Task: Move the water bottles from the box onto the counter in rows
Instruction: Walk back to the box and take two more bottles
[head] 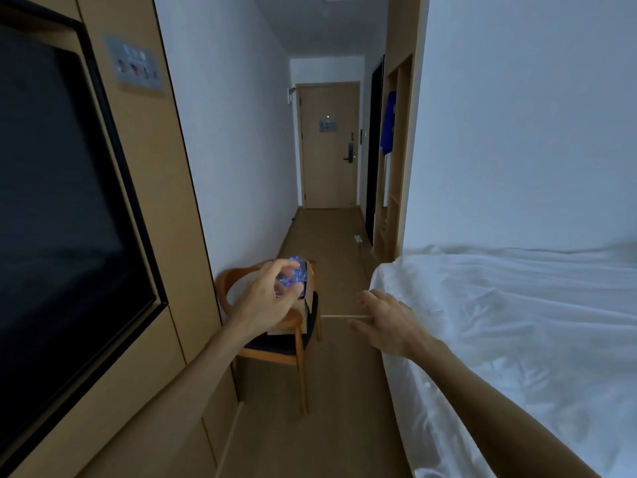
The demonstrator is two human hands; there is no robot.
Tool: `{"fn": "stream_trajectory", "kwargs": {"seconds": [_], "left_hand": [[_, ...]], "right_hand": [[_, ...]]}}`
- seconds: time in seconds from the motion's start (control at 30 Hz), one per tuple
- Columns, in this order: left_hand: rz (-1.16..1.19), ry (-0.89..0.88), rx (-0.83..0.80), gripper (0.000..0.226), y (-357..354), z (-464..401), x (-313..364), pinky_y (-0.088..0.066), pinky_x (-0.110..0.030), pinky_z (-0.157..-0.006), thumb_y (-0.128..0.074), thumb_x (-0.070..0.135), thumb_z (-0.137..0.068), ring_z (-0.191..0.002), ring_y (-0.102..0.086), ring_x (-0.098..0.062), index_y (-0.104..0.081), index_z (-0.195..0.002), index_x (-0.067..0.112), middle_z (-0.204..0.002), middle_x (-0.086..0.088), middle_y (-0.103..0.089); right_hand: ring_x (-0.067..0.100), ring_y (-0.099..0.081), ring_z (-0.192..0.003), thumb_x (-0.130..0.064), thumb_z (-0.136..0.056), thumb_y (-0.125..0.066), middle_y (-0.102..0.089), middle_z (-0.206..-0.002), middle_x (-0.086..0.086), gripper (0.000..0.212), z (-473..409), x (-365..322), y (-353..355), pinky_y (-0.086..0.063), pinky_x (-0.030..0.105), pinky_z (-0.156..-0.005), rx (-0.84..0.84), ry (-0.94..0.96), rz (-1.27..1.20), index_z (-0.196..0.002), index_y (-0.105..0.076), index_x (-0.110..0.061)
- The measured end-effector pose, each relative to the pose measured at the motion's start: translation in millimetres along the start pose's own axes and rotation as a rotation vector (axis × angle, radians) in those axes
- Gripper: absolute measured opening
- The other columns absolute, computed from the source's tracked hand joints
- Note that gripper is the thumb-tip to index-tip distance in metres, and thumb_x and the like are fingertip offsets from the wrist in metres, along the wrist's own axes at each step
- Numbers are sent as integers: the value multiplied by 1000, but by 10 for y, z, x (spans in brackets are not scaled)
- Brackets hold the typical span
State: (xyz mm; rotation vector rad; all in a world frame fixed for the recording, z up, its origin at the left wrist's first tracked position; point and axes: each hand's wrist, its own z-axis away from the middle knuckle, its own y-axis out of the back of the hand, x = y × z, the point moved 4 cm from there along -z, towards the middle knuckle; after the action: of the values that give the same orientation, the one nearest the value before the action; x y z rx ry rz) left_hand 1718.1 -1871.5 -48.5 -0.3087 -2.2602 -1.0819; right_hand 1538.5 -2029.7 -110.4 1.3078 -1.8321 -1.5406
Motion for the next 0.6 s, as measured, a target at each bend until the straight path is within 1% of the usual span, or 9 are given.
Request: {"fn": "stream_trajectory", "kwargs": {"seconds": [0.13, 0.27, 0.33, 0.37, 0.43, 0.47, 0.5, 0.6], "left_hand": [[1, 35, 5, 31, -190, -710, -306, -55, -21, -66, -60, 32, -92, -90, -60, -4, -52, -122, 34, -111, 14, -56], [-31, 51, 10, 31, -404, -1270, -637, -46, -10, -56, -61, 35, -91, -84, -61, -2, -51, -120, 38, -109, 18, -56], [-25, 85, 9, 30, -541, -1530, -836, -46, -9, -54, -60, 36, -91, -84, -62, -3, -50, -119, 40, -108, 19, -56], [-9, 102, 5, 30, -619, -1659, -940, -49, -12, -56, -60, 36, -91, -86, -62, -4, -50, -119, 39, -109, 18, -56], [30, 129, -5, 32, -783, -1925, -1146, -57, -24, -64, -60, 33, -92, -90, -61, -7, -51, -122, 35, -112, 13, -55], [37, 135, -7, 33, -857, -2061, -1245, -59, -28, -67, -60, 32, -92, -91, -61, -8, -51, -124, 34, -112, 12, -55], [39, 138, -11, 33, -933, -2204, -1348, -59, -30, -69, -59, 31, -93, -90, -61, -9, -50, -124, 33, -113, 11, -54], [43, 155, -23, 31, -1164, -2677, -1696, -60, -29, -68, -57, 31, -94, -92, -61, -6, -49, -124, 34, -114, 13, -53]], "right_hand": [[13, -53, -110, -63, -87, -50, -50, -130, -9, 48, -776, 371, -140, -50, 36, -88, 4, 4, -9, -126, -39, -37], [13, -53, -110, -66, -85, -48, -51, -129, -9, 47, -1394, 700, -374, -51, 39, -88, -13, 32, -26, -123, -38, -39], [13, -53, -110, -66, -85, -48, -51, -128, -10, 47, -1683, 865, -509, -50, 38, -89, -17, 37, -30, -123, -37, -40], [13, -53, -110, -66, -85, -48, -51, -128, -10, 47, -1828, 947, -580, -50, 38, -89, -19, 40, -30, -123, -36, -41], [11, -53, -107, -68, -84, -48, -51, -127, -10, 48, -2130, 1110, -738, -50, 37, -88, -29, 50, -29, -122, -35, -42], [10, -52, -106, -69, -83, -47, -51, -126, -11, 48, -2285, 1188, -816, -50, 36, -87, -36, 57, -29, -121, -35, -43], [10, -52, -105, -71, -81, -45, -51, -125, -11, 48, -2450, 1265, -899, -50, 35, -86, -40, 63, -26, -120, -35, -44], [7, -51, -98, -76, -77, -37, -52, -121, -13, 50, -2998, 1524, -1145, -48, 32, -80, -29, 66, -17, -116, -35, -45]]}}
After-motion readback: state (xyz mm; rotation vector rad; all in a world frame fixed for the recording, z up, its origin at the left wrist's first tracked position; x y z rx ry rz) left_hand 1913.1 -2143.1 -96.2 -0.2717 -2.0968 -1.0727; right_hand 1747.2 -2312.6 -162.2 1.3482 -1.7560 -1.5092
